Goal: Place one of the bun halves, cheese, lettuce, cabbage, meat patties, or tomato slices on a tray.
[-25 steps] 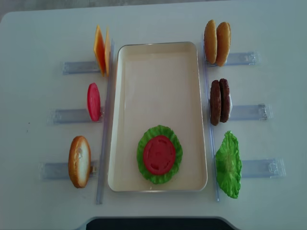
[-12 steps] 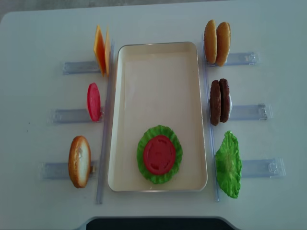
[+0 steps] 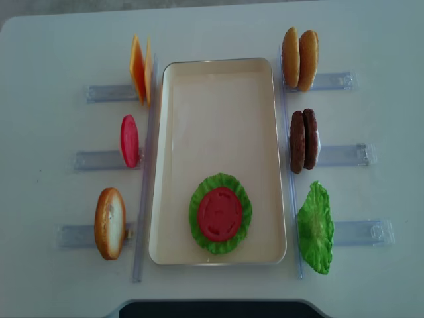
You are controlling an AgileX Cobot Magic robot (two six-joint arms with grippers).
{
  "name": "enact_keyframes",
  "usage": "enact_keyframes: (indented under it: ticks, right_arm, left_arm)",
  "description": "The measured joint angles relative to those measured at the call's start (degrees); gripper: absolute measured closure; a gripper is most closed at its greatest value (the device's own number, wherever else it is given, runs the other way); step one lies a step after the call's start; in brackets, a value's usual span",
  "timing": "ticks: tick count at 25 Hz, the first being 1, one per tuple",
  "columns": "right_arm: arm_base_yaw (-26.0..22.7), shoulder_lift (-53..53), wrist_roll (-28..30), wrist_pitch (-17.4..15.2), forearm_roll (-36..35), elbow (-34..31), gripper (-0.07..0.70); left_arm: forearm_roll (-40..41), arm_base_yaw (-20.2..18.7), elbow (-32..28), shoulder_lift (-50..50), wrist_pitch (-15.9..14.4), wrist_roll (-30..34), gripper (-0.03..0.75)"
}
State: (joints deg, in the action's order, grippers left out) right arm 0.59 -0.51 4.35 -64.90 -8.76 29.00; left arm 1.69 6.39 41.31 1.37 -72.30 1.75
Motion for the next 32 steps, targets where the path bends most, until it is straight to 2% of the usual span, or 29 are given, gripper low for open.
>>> enact_keyframes:
  ticks: [2, 7, 10, 20, 32]
  right_arm:
    - [0.00, 0.00, 0.00, 0.00, 0.00, 0.00, 0.089]
    - [0.00, 0.00, 0.00, 0.00, 0.00, 0.00, 0.089]
    - [0.00, 0.00, 0.00, 0.00, 0.00, 0.00, 0.089]
    - [0.00, 0.00, 0.00, 0.00, 0.00, 0.00, 0.089]
    - [0.00, 0.00, 0.00, 0.00, 0.00, 0.00, 0.089]
  left_arm:
    - [-0.91, 0.00, -1.56, 0.00, 0.12, 0.07, 0.252]
    - [-1.69, 0.00, -9.81, 0.00, 5.40, 0.13, 0.251]
    - [-1.69, 0.00, -13.81, 0.00, 6.75, 0.13, 0.253]
    - [-1.69, 0.00, -14.06, 0.00, 8.32, 0.13, 0.363]
    - [-1.69, 0.00, -14.06, 0.00, 8.37, 0.36, 0.378]
